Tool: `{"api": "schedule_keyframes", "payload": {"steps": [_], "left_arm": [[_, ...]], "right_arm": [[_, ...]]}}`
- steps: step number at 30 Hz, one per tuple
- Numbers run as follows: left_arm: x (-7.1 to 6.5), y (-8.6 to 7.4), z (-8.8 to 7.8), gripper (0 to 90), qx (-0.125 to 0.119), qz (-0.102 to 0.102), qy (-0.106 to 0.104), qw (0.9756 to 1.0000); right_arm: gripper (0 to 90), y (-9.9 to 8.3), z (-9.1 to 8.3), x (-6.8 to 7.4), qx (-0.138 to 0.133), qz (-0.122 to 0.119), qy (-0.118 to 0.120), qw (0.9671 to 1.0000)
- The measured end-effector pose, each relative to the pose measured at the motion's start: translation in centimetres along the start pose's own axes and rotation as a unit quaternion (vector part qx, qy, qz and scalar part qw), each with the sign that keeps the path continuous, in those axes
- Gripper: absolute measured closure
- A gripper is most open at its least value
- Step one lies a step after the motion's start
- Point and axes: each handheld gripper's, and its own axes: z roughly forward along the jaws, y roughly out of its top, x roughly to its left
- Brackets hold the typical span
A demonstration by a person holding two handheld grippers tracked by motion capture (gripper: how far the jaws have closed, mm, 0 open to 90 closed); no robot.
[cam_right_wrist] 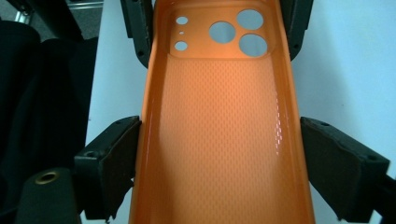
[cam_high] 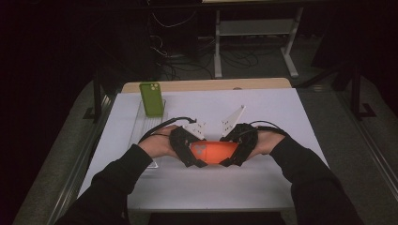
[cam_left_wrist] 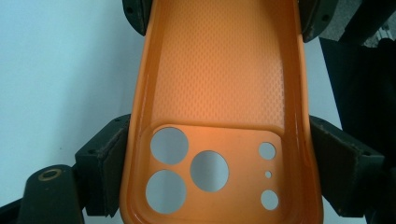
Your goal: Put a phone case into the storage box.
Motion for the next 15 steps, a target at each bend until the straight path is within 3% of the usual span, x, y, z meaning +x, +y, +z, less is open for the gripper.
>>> {"api": "schedule_keyframes", "payload": {"steps": [6,9,11,12,15], "left_arm": [[0.0,-0.1,0.0,16.0,-0.006,-0.015,0.015,0.9998],[0.0,-0.5,0.2,15.9,-0.01,-0.036,0.023,0.999],[-0.1,-0.7,0.4,15.9,-0.014,-0.054,0.034,0.9978],[-0.1,-0.8,0.4,15.9,-0.01,-0.055,0.042,0.9975],[-0.4,-0.9,0.7,15.8,-0.007,-0.078,0.07,0.9945]], "right_arm": [[4.1,-0.1,-0.1,0.0,-0.009,0.014,-0.005,0.9999],[0.9,-0.3,-0.5,0.0,-0.018,0.025,-0.027,0.9992],[0.1,-0.6,-0.8,-0.2,-0.03,0.033,-0.036,0.9983],[0.0,-0.8,-1.0,-0.4,-0.044,0.026,-0.043,0.9977],[0.0,-1.5,-1.3,-0.6,-0.06,0.038,-0.056,0.9959]]}}
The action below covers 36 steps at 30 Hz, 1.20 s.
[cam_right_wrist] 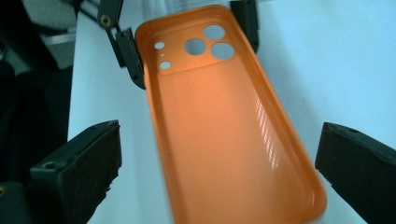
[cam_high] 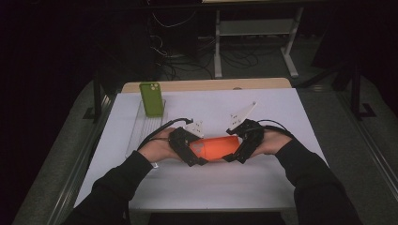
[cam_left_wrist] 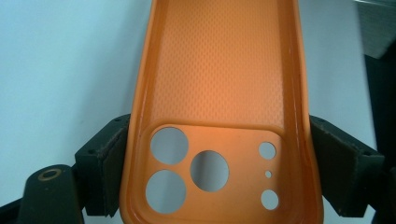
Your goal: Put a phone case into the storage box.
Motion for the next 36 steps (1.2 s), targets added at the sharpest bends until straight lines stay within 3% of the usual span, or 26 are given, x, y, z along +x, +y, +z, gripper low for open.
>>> {"api": "schedule_keyframes", "payload": {"steps": [6,8,10,15,22,28,30,33,36], "left_arm": [[-0.5,-0.1,0.5,15.8,0.006,-0.044,0.056,0.9974],[-0.5,-0.1,0.6,15.7,0.017,-0.05,0.069,0.9962],[-0.7,-0.1,0.9,15.7,0.008,-0.076,0.082,0.9937],[-0.7,-0.3,0.9,15.6,0.007,-0.102,0.098,0.9899],[-0.3,-0.6,-0.3,15.5,-0.004,-0.133,0.114,0.9845],[-0.1,-1.3,-0.7,15.4,0.003,-0.15,0.118,0.9816],[0.0,-1.5,-0.8,15.4,0.003,-0.155,0.118,0.9809],[0.1,-1.7,-0.9,15.4,0.005,-0.159,0.116,0.9804],[0.2,-1.8,-1.0,15.3,0.005,-0.163,0.117,0.9797]], "right_arm": [[0.0,-1.8,-0.8,-0.1,-0.029,0.048,-0.038,0.9977],[0.0,-2.4,-1.1,0.0,-0.04,0.075,-0.047,0.9953],[0.0,-3.0,-1.1,-0.1,-0.044,0.093,-0.063,0.9927],[0.0,-4.4,-1.1,0.4,-0.063,0.149,-0.091,0.9827],[0.4,-6.2,-0.3,1.9,-0.093,0.206,-0.138,0.9644],[0.5,-7.1,1.0,2.8,-0.109,0.237,-0.163,0.9514],[0.5,-7.1,1.3,3.0,-0.114,0.236,-0.176,0.9489],[0.5,-7.2,1.6,2.8,-0.118,0.229,-0.177,0.9499],[0.4,-7.2,1.9,2.8,-0.117,0.23,-0.182,0.9489]]}}
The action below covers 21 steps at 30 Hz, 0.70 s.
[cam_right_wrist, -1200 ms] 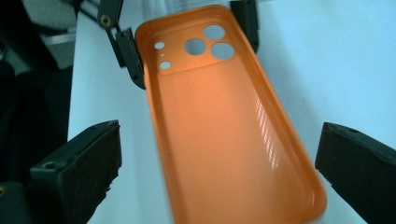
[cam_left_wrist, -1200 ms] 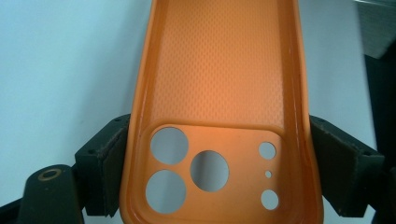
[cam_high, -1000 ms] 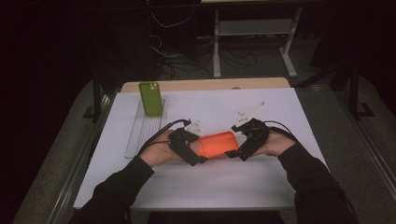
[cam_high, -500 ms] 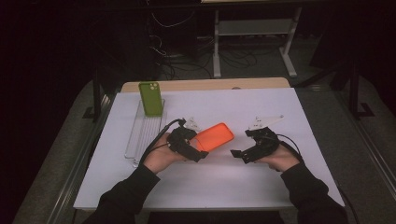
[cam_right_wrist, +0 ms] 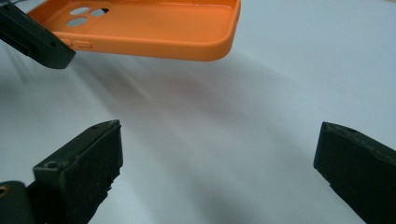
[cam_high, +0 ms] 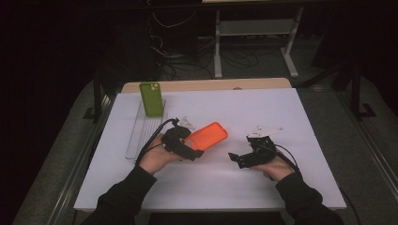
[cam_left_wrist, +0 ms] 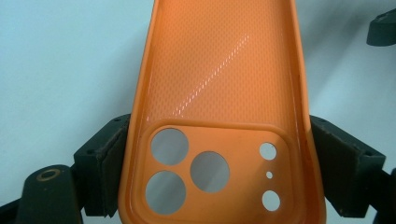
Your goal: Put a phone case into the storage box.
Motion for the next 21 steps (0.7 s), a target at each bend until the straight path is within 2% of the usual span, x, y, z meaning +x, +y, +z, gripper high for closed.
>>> {"api": "schedule_keyframes", "payload": {"steps": [5,12,14,15,16,18,21], "left_arm": [[0.2,-0.1,0.0,15.3,0.004,-0.003,0.003,1.0],[0.1,0.0,-0.1,15.3,0.0,-0.004,0.002,1.0],[0.0,0.0,-0.1,15.3,0.0,-0.005,0.0,1.0],[0.0,0.0,-0.1,15.3,0.0,-0.004,0.0,1.0],[0.0,0.0,-0.1,15.3,0.0,-0.004,-0.001,1.0],[0.0,0.0,-0.1,15.3,0.0,-0.004,-0.002,1.0],[0.1,0.0,-0.1,15.3,-0.001,-0.005,-0.007,1.0]], "right_arm": [[0.4,0.1,0.2,0.0,0.0,-0.001,-0.002,1.0],[0.4,0.2,0.2,0.2,-0.008,-0.017,-0.023,0.9996],[0.4,0.1,0.4,0.4,-0.006,-0.038,-0.039,0.9985],[0.4,0.1,0.5,0.5,-0.005,-0.056,-0.048,0.9973],[0.4,0.1,0.5,0.6,-0.003,-0.077,-0.058,0.9954],[0.3,0.1,0.7,1.0,-0.003,-0.095,-0.066,0.9933],[0.2,0.1,0.9,1.6,-0.003,-0.13,-0.084,0.988]]}}
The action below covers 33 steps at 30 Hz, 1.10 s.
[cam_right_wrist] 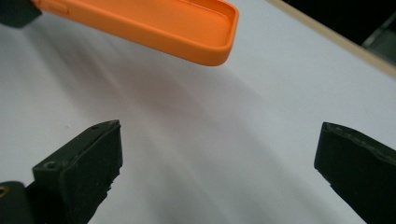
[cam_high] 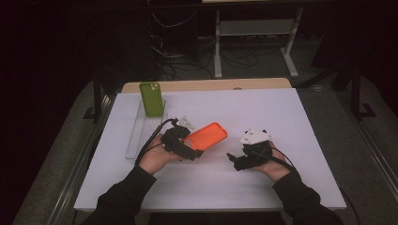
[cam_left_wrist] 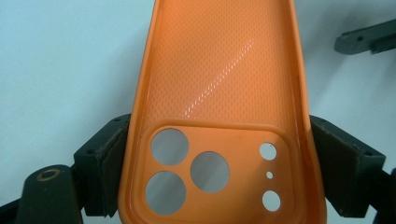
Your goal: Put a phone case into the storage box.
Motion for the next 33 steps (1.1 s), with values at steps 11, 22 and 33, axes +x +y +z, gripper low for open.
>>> {"api": "schedule_keyframes", "payload": {"steps": [11,22,33], "left_arm": [[0.0,0.1,0.1,15.4,0.001,0.013,-0.003,0.9999],[-0.5,0.0,0.3,15.4,-0.012,-0.009,-0.003,0.9999],[-0.3,0.1,0.2,15.4,0.007,0.016,-0.005,0.9998]], "right_arm": [[0.2,0.3,-0.1,1.6,-0.013,-0.125,-0.065,0.99],[0.3,0.0,0.2,3.1,-0.014,-0.253,-0.126,0.9592],[0.3,0.1,0.5,4.0,-0.021,-0.367,-0.176,0.9133]]}}
